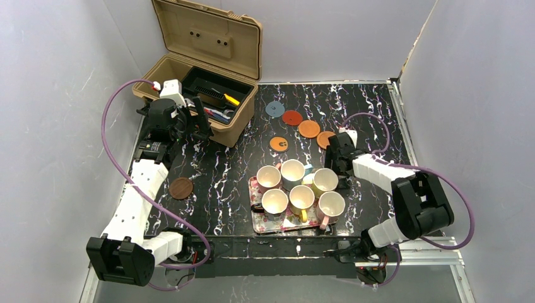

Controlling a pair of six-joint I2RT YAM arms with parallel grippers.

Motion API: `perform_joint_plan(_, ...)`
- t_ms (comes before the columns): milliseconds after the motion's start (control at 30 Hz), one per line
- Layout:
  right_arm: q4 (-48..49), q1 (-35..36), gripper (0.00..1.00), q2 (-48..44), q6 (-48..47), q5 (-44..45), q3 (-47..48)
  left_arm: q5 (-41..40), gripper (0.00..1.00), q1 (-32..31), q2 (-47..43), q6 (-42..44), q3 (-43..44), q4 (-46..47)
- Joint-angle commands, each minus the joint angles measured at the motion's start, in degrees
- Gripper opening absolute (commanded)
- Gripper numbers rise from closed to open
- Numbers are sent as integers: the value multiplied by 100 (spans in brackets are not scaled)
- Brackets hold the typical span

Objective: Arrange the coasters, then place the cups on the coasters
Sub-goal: Move the coaster to the center of the board.

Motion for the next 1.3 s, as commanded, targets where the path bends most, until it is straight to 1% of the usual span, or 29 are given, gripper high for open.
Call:
perform_joint_plan(0,-136,-294,82,-190,25,-100,-118,-13,98,23,6,-1,-57,47)
perform_joint_plan(333,102,-881,82,-327,-94,-556,-111,-26,98,21,41,-9,-90,66)
perform_joint_plan(533,-33,-1044,83,-758,-370,-726,74,-109,98,23,-127,-25,-321,198)
perform_joint_plan(700,93,-1037,92,-923,-837,-1510,208,-265,98,23,-240,-200,-205,-173)
perform_joint_plan(767,89,-1039,95,-773,-930,-1782,327,-305,98,23,-271,-258,-97,-458)
perform_joint_plan(867,242,-1040,96,-472,-1000,-1983,495,-339,98,23,-296,-376,79,-911)
perform_joint_plan(1033,501,-1008,97,239,-1036,-2618,941,-438,98,22,-302,-516,352,-1563)
perform_joint_plan(1267,537,-544,97,908,-1046,-2463,1392,-638,98,23,-123,-664,647,-2065)
